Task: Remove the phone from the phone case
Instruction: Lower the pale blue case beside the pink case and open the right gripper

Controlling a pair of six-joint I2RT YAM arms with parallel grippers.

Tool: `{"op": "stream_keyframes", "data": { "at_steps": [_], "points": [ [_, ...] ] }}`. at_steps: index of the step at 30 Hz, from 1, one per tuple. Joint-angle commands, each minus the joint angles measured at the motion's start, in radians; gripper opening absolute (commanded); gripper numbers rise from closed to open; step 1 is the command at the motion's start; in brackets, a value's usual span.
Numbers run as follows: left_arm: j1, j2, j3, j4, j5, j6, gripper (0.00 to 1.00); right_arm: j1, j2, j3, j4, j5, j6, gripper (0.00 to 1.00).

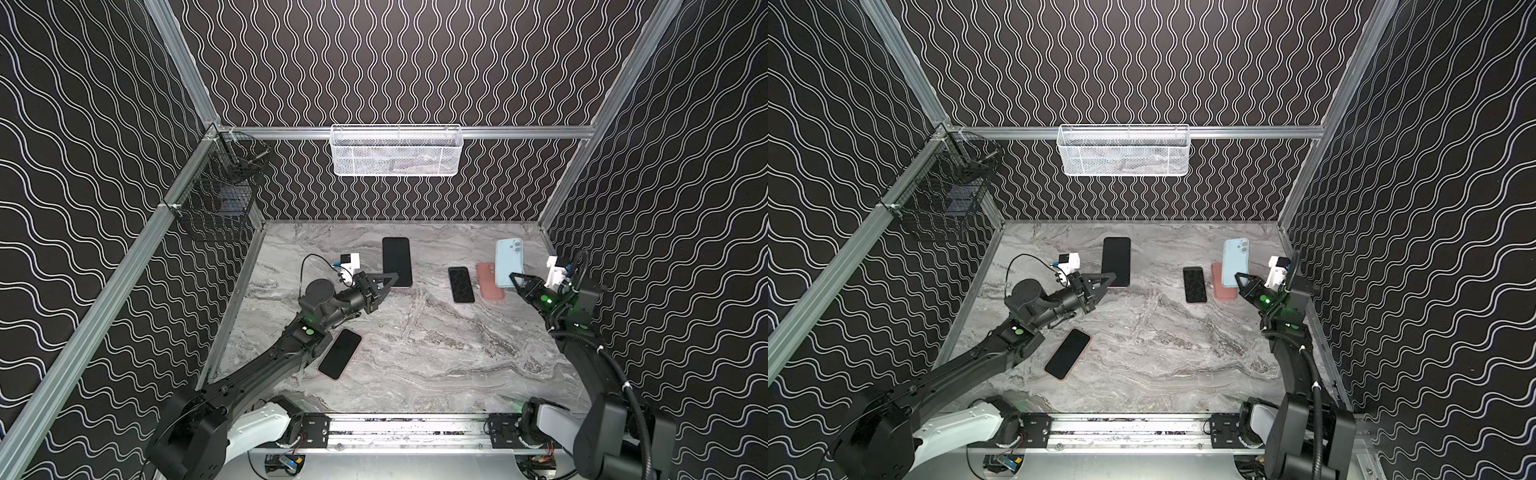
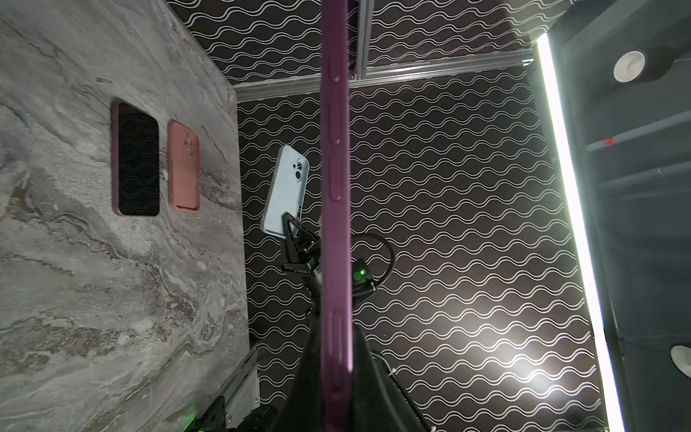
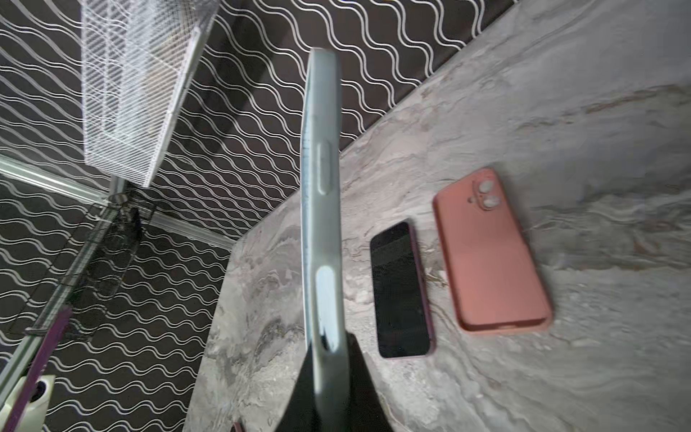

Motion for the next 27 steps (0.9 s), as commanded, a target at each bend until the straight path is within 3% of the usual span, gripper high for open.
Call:
{"op": "stream_keyframes", "data": {
  "at_steps": [1,5,14,27],
  "points": [
    [0.026,0.015,0.001,0.078,0.055,0.023,0.0,-0.044,0.066,0.072,-0.176,-0.034,-0.172,0.05],
    [0.066,0.049,0.013,0.109,0.099,0.017,0.0,-0.093,0.191,0.168,-0.266,0.0,-0.277,0.05],
    [0.121,0.123,0.051,0.152,0.159,0.031,0.0,-0.115,0.432,0.291,-0.267,0.068,-0.326,0.06],
    [0.132,0.213,0.042,0.25,0.157,0.002,0.0,-0.112,0.563,0.296,-0.224,0.149,-0.312,0.11]
  ]
}}
